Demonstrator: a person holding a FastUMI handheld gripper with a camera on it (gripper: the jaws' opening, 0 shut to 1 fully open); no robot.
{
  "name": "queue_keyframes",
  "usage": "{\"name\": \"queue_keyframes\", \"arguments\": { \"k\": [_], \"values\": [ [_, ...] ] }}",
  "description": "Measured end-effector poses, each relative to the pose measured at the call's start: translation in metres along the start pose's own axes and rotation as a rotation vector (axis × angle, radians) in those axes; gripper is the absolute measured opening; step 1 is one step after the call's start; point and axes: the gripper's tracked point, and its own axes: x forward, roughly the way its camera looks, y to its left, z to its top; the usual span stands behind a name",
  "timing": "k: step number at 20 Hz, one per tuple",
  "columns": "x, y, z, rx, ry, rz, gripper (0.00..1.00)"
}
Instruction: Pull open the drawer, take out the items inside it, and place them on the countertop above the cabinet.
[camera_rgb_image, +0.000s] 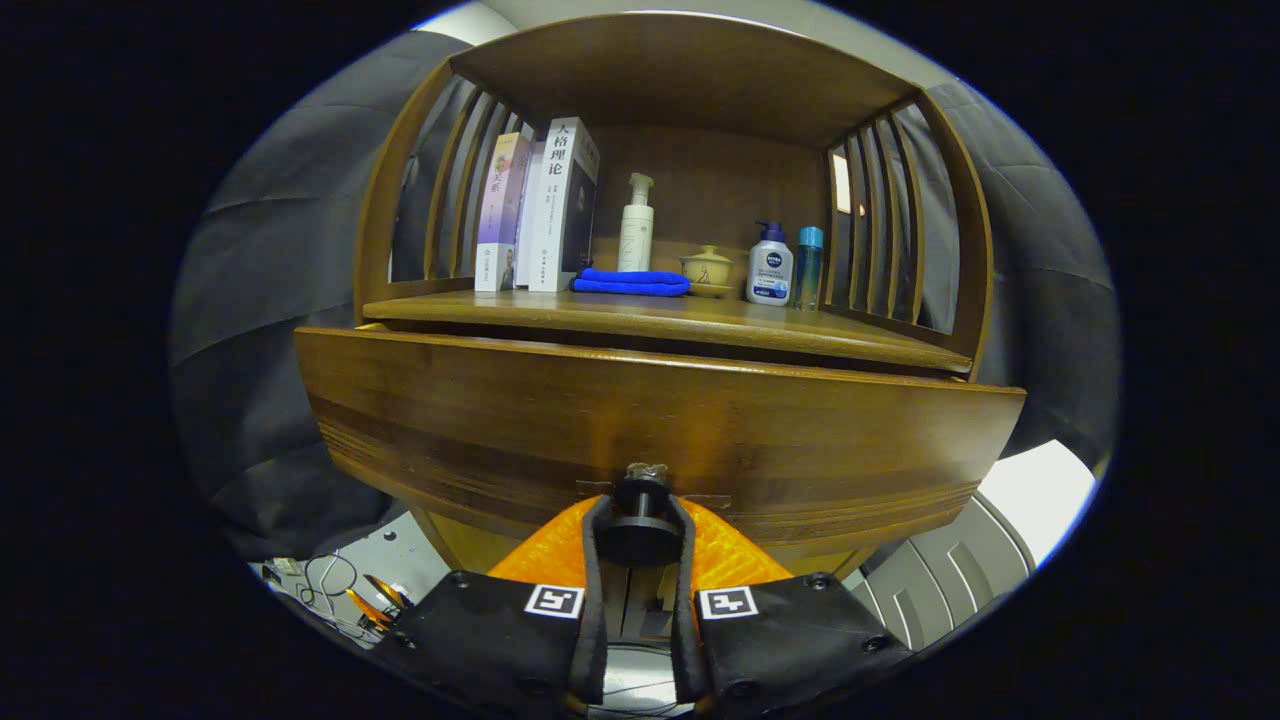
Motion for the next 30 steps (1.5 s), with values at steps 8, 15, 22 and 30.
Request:
{"name": "queue_keyframes", "arguments": {
  "k": [8, 15, 22, 30],
  "values": [
    [-0.033, 0.004, -0.011, -0.011, 0.012, 0.031, 0.28],
    [-0.06, 0.007, -0.025, -0.03, 0.039, 0.066, 0.28],
    [-0.079, 0.009, -0.033, -0.075, 0.039, 0.083, 0.28],
    [-0.09, 0.013, -0.038, -0.096, 0.08, 0.111, 0.32]
  ]
}}
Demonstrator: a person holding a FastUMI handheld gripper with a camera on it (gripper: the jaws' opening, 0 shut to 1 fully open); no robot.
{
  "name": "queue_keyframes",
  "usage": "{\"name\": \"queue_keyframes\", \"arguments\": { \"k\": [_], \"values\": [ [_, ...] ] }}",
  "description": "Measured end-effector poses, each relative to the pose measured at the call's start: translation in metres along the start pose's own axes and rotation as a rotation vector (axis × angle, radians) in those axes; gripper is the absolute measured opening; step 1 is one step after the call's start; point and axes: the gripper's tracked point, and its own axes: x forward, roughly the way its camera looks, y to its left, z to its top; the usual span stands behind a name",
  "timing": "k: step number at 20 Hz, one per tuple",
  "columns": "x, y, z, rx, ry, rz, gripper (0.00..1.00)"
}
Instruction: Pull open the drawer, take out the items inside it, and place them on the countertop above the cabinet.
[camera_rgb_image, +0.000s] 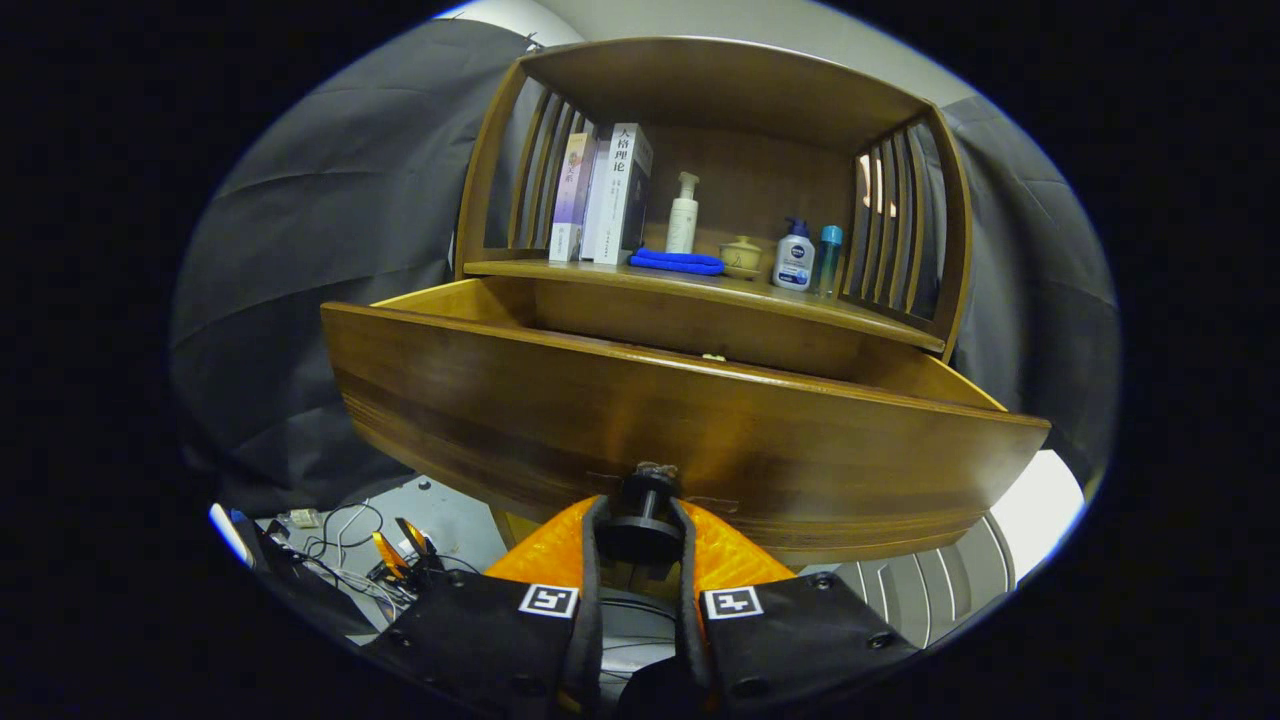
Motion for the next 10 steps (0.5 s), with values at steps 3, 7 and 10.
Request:
{"name": "queue_keyframes", "arguments": {
  "k": [3, 7, 10],
  "values": [
    [-0.007, -0.002, 0.001, -0.052, 0.011, 0.015, 0.48],
    [-0.019, 0.005, 0.012, -0.022, 0.005, 0.074, 0.74],
    [-0.036, 0.004, 0.038, -0.012, -0.023, 0.108, 0.98]
  ]
}}
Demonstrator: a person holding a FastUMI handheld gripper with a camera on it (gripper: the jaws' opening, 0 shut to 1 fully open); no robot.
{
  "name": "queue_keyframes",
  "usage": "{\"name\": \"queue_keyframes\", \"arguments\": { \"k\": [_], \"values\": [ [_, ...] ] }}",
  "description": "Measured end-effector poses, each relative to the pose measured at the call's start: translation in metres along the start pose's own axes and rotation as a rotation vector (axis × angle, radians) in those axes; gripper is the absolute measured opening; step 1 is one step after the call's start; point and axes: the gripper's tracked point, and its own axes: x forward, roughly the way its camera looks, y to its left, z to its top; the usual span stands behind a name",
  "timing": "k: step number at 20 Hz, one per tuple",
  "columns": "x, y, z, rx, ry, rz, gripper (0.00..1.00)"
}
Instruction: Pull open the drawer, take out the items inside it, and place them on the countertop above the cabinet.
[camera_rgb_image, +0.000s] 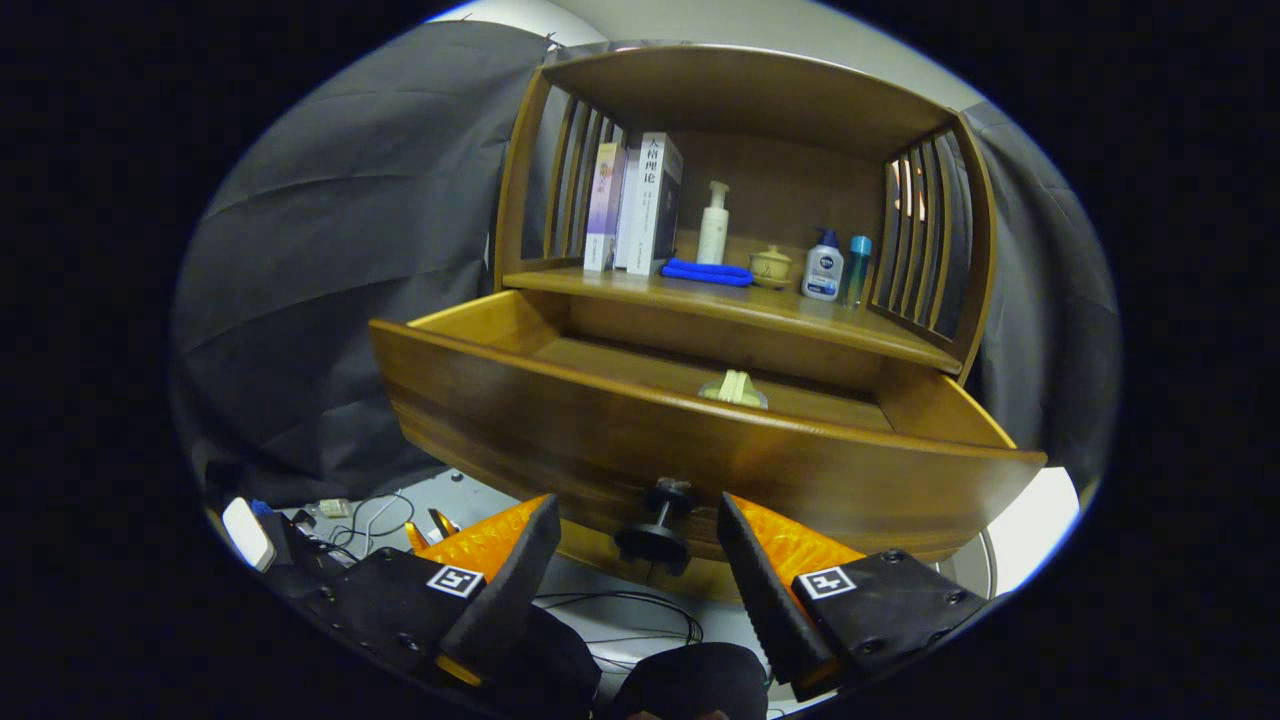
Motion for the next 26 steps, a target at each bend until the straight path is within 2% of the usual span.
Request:
{"name": "queue_keyframes", "arguments": {
  "k": [5, 9, 13, 16, 21, 24, 26],
  "values": [
    [-0.017, -0.015, 0.051, 0.014, -0.057, 0.002, 0.98],
    [0.0, -0.033, 0.075, 0.031, -0.024, 0.0, 0.98],
    [0.026, -0.039, 0.092, 0.129, 0.02, 0.023, 0.98],
    [0.056, -0.053, 0.095, 0.171, 0.095, 0.007, 0.98],
    [0.101, -0.06, 0.087, 0.311, 0.229, 0.01, 0.97],
    [0.123, -0.069, 0.072, 0.296, 0.296, -0.027, 0.97],
    [0.139, -0.085, 0.059, 0.247, 0.352, -0.099, 0.97]
  ]
}}
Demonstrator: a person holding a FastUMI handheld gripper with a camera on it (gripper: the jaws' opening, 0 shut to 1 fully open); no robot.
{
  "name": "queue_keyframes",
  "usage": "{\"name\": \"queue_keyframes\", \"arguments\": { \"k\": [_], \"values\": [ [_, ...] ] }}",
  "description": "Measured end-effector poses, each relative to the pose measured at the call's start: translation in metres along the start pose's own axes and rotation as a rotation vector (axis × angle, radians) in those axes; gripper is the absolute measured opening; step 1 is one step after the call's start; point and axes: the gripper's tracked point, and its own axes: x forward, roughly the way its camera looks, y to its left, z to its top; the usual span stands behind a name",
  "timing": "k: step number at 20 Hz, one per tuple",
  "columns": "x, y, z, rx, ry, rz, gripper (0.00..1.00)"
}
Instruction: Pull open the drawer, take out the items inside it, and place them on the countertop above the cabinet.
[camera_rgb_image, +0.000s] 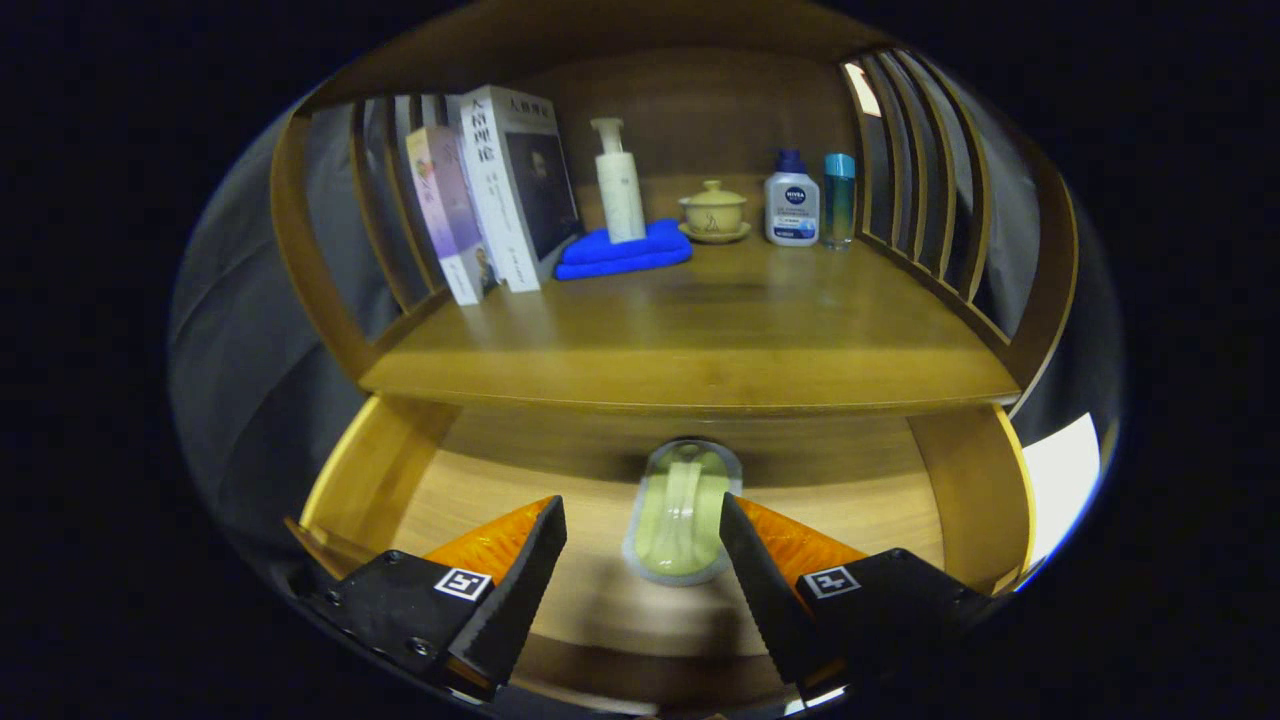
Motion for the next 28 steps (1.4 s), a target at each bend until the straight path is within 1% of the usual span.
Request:
{"name": "queue_keyframes", "arguments": {
  "k": [1, 3, 4, 8, 12, 13, 14, 15, 18, 19, 20, 21, 24, 26, 28],
  "values": [
    [0.008, -0.002, -0.003, -0.009, 0.034, -0.011, 0.97],
    [0.019, 0.004, -0.009, 0.006, 0.088, 0.008, 0.97],
    [0.022, 0.005, -0.008, 0.019, 0.093, 0.014, 0.97],
    [0.032, 0.005, -0.015, 0.017, 0.154, 0.019, 0.86],
    [0.042, 0.002, -0.023, 0.026, 0.176, 0.004, 0.55],
    [0.041, -0.003, -0.021, 0.015, 0.163, -0.01, 0.47],
    [0.039, -0.006, -0.022, 0.007, 0.159, -0.022, 0.36],
    [0.04, -0.006, -0.023, 0.017, 0.159, -0.007, 0.25],
    [0.035, 0.004, -0.03, 0.045, 0.157, 0.058, 0.25],
    [0.036, 0.004, -0.029, 0.043, 0.131, 0.066, 0.25],
    [0.032, -0.002, -0.028, 0.047, 0.115, 0.053, 0.25],
    [0.032, -0.003, -0.027, 0.059, 0.104, 0.046, 0.14],
    [0.022, 0.003, -0.035, 0.089, 0.106, 0.09, 0.14],
    [0.012, 0.004, -0.036, 0.084, 0.088, 0.099, 0.14],
    [0.0, 0.008, -0.033, 0.115, 0.061, 0.128, 0.14]
  ]
}}
